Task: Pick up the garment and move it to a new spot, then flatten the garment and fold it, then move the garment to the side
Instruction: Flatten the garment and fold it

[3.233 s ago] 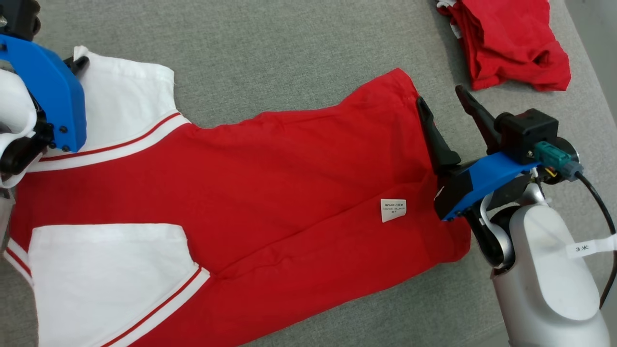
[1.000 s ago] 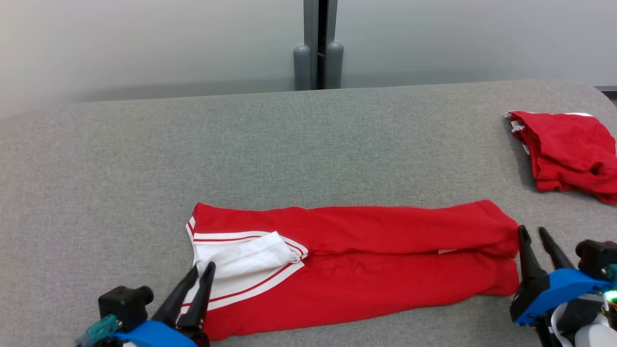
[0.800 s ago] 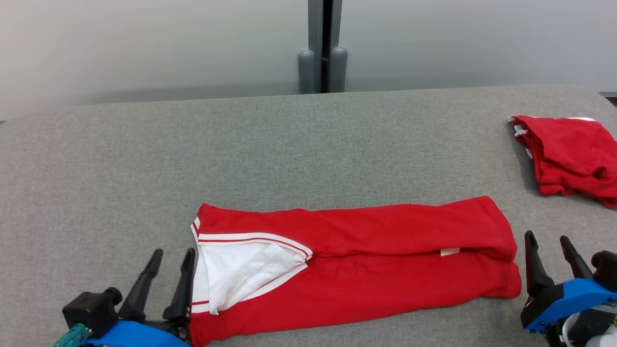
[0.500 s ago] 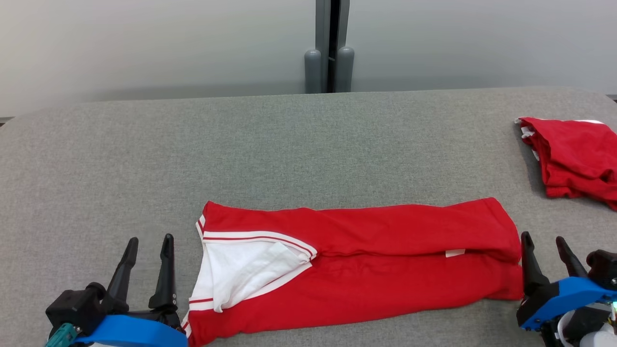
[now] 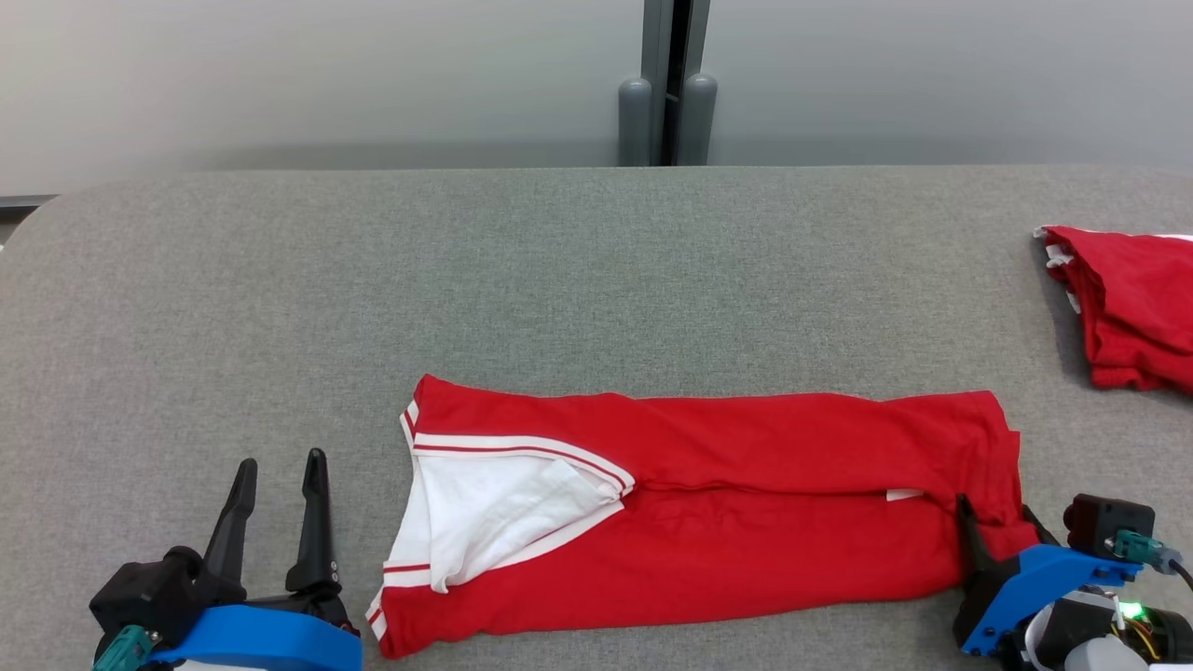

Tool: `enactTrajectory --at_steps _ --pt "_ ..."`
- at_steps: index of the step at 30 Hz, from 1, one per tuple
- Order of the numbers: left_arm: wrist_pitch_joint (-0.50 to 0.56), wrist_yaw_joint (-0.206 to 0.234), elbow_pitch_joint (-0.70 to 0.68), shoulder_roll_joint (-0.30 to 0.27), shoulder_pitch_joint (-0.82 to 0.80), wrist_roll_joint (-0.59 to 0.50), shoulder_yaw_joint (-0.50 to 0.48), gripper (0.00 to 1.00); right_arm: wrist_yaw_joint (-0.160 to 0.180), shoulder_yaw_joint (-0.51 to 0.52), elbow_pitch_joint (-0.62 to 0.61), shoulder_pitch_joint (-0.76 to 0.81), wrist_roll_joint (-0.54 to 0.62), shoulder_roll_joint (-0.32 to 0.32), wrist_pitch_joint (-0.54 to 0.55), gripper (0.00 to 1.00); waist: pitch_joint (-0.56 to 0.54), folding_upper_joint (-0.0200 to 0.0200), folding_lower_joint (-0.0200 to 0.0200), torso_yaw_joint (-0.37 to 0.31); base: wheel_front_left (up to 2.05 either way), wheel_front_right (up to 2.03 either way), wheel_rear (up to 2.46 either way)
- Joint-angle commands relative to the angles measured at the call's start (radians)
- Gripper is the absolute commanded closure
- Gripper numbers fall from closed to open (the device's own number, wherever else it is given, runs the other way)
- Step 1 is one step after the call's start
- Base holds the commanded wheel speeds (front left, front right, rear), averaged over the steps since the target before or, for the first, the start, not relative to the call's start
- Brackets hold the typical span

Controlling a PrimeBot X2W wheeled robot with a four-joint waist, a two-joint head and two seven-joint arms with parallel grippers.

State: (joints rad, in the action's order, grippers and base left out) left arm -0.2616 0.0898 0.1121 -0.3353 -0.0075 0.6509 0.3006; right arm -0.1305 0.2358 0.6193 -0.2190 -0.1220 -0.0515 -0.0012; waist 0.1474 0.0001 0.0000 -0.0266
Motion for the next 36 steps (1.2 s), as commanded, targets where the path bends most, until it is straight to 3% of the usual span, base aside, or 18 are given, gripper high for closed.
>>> enactTrajectory --at_steps 1,2,3,5,7,8,14,19,24,31,36 --pt "-0.005 -0.004 0.002 0.006 0.0 -0.006 -0.009 0.0 0.0 -0.013 0.033 -0.01 -0.005 0.003 -0.001 0.0 0.001 -0.0001 0.0 0.0 0.0 0.0 0.0" --pt "-0.005 -0.007 0.003 0.009 0.002 -0.009 -0.013 0.0 0.0 -0.019 0.049 -0.013 -0.009 0.003 -0.004 0.08 0.0 -0.0001 0.0 0.0 0.0 0.0 0.0" --pt "-0.005 -0.009 0.004 0.011 0.005 -0.012 -0.016 0.0 0.0 -0.022 0.064 -0.019 -0.011 0.004 -0.01 0.53 0.0 -0.0001 0.0 -0.001 0.0 0.0 0.0" --pt "-0.005 -0.011 0.006 0.014 0.007 -0.016 -0.019 0.0 0.0 -0.029 0.089 -0.033 -0.01 0.005 -0.017 0.65 0.0 -0.0001 0.0 -0.004 0.0 0.0 0.0" --pt "-0.005 -0.015 0.008 0.017 0.007 -0.022 -0.021 0.0 0.0 -0.027 0.101 -0.05 -0.007 0.004 -0.032 0.94 -0.001 -0.0001 0.0 -0.01 0.0 0.0 0.0" --pt "-0.005 -0.016 0.008 0.019 0.007 -0.022 -0.022 0.0 0.0 -0.023 0.101 -0.059 -0.002 0.004 -0.04 1.0 -0.001 -0.0001 0.0 -0.014 0.0 0.0 0.0" --pt "-0.005 -0.027 0.016 0.031 0.011 -0.031 -0.033 0.0 0.0 0.049 0.029 -0.088 0.058 -0.016 -0.044 1.0 -0.006 -0.0001 0.0 -0.048 0.0 0.0 0.0" --pt "-0.005 -0.033 0.022 0.041 0.009 -0.04 -0.039 0.0 0.0 0.126 -0.107 -0.043 0.086 -0.05 -0.005 1.0 -0.005 -0.0001 0.0 -0.067 0.0 0.0 0.0" --pt "-0.005 -0.042 0.034 0.048 0.007 -0.046 -0.042 0.0 0.0 0.134 -0.266 0.003 0.053 -0.035 0.048 1.0 -0.006 -0.0001 0.0 -0.077 0.0 0.0 0.0" --pt "-0.005 -0.049 0.051 0.056 -0.004 -0.049 -0.038 0.0 0.0 -0.05 -0.401 0.025 -0.043 -0.004 0.112 1.0 -0.011 -0.0001 0.0 -0.071 0.0 0.0 0.0" --pt "-0.003 -0.055 0.063 0.059 -0.022 -0.05 -0.028 0.0 0.0 -0.35 -0.386 -0.033 -0.202 0.001 0.114 1.0 -0.013 -0.0001 0.0 -0.032 0.0 0.0 0.0"
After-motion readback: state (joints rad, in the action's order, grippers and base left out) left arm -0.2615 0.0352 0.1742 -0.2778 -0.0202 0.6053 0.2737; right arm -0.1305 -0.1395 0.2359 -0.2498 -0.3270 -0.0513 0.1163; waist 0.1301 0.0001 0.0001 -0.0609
